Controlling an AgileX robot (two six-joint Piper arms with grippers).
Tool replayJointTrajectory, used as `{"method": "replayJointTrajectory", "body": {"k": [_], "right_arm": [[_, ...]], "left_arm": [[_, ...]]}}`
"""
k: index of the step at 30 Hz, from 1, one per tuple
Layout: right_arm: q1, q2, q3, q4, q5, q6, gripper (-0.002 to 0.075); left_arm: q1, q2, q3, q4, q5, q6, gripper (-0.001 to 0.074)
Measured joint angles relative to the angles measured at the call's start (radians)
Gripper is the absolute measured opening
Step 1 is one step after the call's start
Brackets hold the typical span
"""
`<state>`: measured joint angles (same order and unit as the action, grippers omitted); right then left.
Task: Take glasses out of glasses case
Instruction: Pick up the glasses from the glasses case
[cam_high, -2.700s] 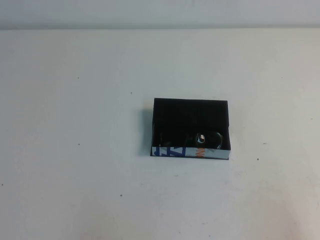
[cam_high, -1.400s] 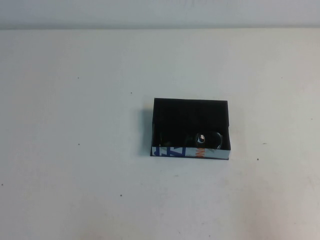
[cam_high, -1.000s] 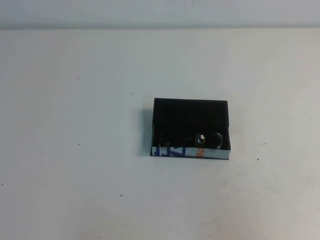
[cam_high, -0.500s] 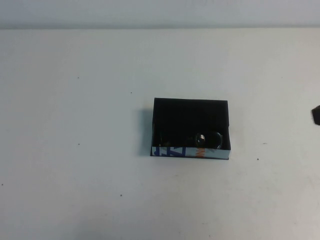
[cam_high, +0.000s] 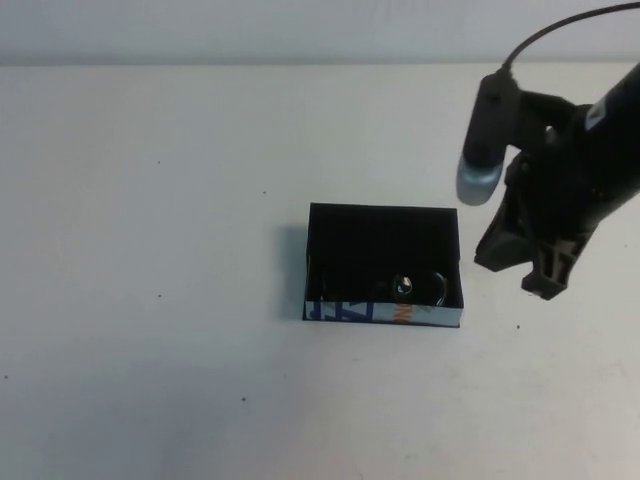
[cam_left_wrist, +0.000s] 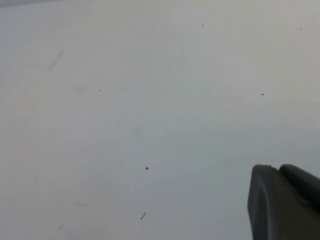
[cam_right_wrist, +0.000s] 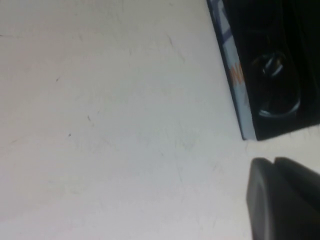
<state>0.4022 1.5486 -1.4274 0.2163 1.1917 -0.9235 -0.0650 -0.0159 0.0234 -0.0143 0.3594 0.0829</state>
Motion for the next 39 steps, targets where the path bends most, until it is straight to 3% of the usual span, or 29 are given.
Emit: {"method": "replayJointTrajectory", "body": {"k": [13, 15, 20, 24, 39], "right_arm": [[0.107, 0.313, -0.232, -0.077, 0.006, -0.093, 0.0012], [0.12, 0.361, -0.269, -0.085, 0.006, -0.111, 0.0054], [0.134, 0.467, -0.332, -0.079, -0.001, -0.132, 0.0245], [0.134, 0.514, -0.34, -0.077, -0.033, -0.152, 0.0318], [0.134, 0.552, -0.347, -0.097, -0.145, -0.155, 0.0323]], "left_arm": [[0.0, 0.0, 0.0, 0.0, 0.0, 0.0, -0.0004], [0.0, 0.0, 0.0, 0.0, 0.0, 0.0, -0.0005], [0.0, 0.0, 0.0, 0.0, 0.0, 0.0, -0.0004], [0.0, 0.0, 0.0, 0.0, 0.0, 0.0, -0.0004], [0.0, 0.0, 0.0, 0.0, 0.0, 0.0, -0.0004]]}}
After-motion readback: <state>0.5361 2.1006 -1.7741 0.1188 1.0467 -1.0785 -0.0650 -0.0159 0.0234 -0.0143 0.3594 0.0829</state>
